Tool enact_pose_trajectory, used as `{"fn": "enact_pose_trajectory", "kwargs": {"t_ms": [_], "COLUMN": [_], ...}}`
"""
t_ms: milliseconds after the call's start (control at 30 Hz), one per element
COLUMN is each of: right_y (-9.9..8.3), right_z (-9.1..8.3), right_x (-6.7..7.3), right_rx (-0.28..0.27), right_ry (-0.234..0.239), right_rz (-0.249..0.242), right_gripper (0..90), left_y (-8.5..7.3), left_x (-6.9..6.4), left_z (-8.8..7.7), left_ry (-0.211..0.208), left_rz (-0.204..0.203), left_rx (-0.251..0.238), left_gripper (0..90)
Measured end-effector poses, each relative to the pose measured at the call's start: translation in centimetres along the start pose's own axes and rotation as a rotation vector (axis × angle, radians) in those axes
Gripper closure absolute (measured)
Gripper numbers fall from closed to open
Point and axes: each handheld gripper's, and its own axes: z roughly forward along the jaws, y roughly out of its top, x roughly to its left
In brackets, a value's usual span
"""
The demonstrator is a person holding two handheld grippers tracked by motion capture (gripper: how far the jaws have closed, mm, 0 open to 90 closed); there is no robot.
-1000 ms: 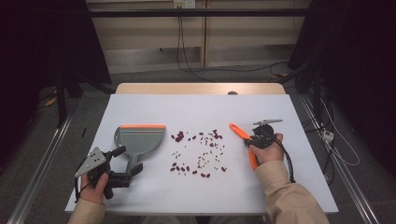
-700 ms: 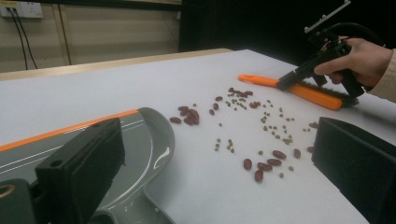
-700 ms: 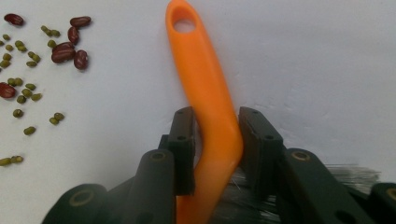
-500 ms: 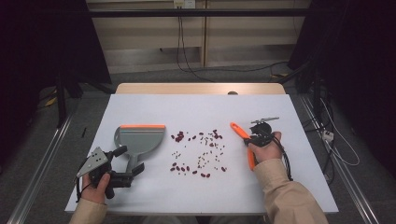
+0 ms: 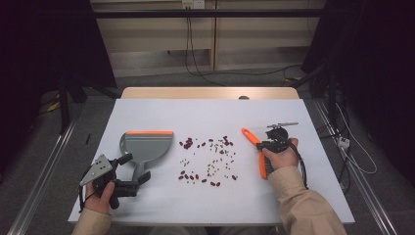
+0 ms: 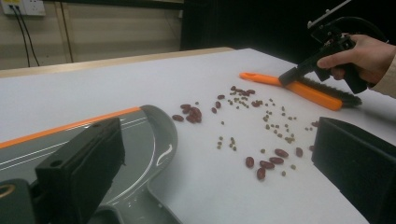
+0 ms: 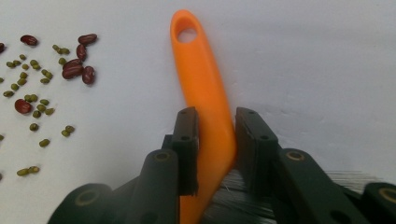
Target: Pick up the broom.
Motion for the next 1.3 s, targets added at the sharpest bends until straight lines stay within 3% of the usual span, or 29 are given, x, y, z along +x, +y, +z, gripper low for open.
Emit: {"fn": "enact_pose_trajectory", "kwargs": {"t_ms": [133, 200, 367, 467, 600, 733, 833, 900, 1133, 1300], "right_y": [0.2, 0.3, 0.2, 0.1, 0.0, -0.2, -0.5, -0.3, 0.4, 0.8], "right_z": [0.2, 0.5, 0.7, 0.4, 0.0, 0.3, 0.8, 1.0, 1.1, 1.1], "right_x": [0.1, 0.2, 0.6, 0.5, 0.5, 1.0, 1.4, 1.8, 1.7, 1.4], "right_rx": [-0.002, -0.013, -0.023, -0.021, -0.018, -0.020, -0.040, -0.021, 0.026, 0.055], "right_ry": [0.016, 0.047, 0.024, 0.024, 0.027, 0.007, -0.036, -0.065, -0.057, -0.031], "right_rz": [-0.050, -0.074, -0.070, -0.023, -0.002, -0.008, -0.013, -0.037, -0.040, -0.017], "right_gripper": [70.4, 69.9, 68.5, 62.4, 63.8, 64.8, 67.2, 67.1, 67.6, 67.8], "left_y": [0.0, 0.0, -0.1, -0.1, -0.1, -0.1, 0.0, -0.1, 0.0, 0.1], "left_x": [0.0, 0.1, 0.2, 0.2, 0.2, 0.1, 0.1, 0.2, 0.1, -0.1], "left_z": [0.0, 0.0, 0.0, 0.0, -0.1, 0.0, 0.0, 0.0, 0.0, 0.4], "left_ry": [-0.002, 0.001, -0.001, -0.001, 0.001, 0.002, 0.000, 0.004, 0.000, -0.006], "left_rz": [-0.001, -0.007, -0.008, -0.011, -0.011, -0.006, -0.006, -0.005, -0.008, -0.003], "left_rx": [-0.003, 0.001, 0.004, 0.002, 0.007, 0.010, 0.006, 0.012, 0.001, 0.004], "left_gripper": [2.2, 2.2, 2.2, 2.2, 2.2, 2.3, 2.2, 2.2, 2.3, 2.2]}}
